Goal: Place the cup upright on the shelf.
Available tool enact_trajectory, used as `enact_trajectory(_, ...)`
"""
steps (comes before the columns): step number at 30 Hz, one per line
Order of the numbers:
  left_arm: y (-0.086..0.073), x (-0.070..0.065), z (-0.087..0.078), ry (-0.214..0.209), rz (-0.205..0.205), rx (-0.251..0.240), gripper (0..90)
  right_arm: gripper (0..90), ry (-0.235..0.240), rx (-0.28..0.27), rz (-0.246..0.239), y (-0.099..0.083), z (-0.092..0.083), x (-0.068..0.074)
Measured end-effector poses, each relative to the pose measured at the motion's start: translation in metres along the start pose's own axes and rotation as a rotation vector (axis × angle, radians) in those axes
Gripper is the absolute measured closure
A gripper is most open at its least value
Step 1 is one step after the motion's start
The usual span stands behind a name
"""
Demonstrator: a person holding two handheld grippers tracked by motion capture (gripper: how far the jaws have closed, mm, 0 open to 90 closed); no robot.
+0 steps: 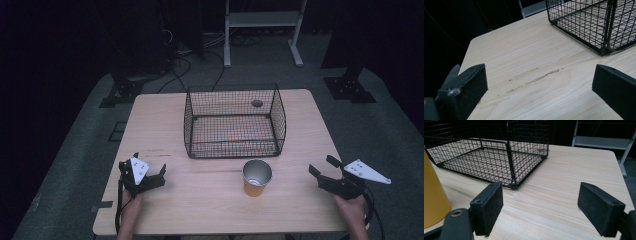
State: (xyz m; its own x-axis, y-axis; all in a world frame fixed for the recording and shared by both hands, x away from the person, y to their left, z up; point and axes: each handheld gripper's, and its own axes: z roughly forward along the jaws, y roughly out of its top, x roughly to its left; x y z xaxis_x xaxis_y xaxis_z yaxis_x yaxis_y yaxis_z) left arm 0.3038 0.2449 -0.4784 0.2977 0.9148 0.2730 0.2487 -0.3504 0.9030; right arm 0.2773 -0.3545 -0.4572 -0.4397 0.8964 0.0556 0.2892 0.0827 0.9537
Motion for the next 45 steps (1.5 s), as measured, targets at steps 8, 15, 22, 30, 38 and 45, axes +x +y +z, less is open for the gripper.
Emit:
enact_trajectory(8,0.000,-0.001,-0.001,0.001,0.007,-0.004,0.0,19.1,0.048,0.017,-0.022,0.005,0.001,0.008)
enact_trajectory(15,0.000,-0.002,-0.001,0.003,0.012,-0.006,0.0,18.0,0.106,0.043,-0.060,0.005,-0.002,0.020)
enact_trajectory(22,0.000,-0.002,-0.001,0.002,0.013,-0.006,0.0,15.8,0.167,0.062,-0.093,0.008,-0.005,0.032)
enact_trajectory(30,0.000,-0.002,-0.001,0.003,0.016,-0.006,0.0,13.2,0.231,0.084,-0.135,0.011,-0.001,0.054)
enact_trajectory(38,0.000,-0.002,-0.001,0.003,0.014,-0.004,0.0,12.7,0.290,0.105,-0.164,0.017,0.004,0.073)
enact_trajectory(45,0.000,-0.002,-0.001,0.004,0.016,-0.002,0.0,12.9,0.352,0.142,-0.210,0.018,0.010,0.092)
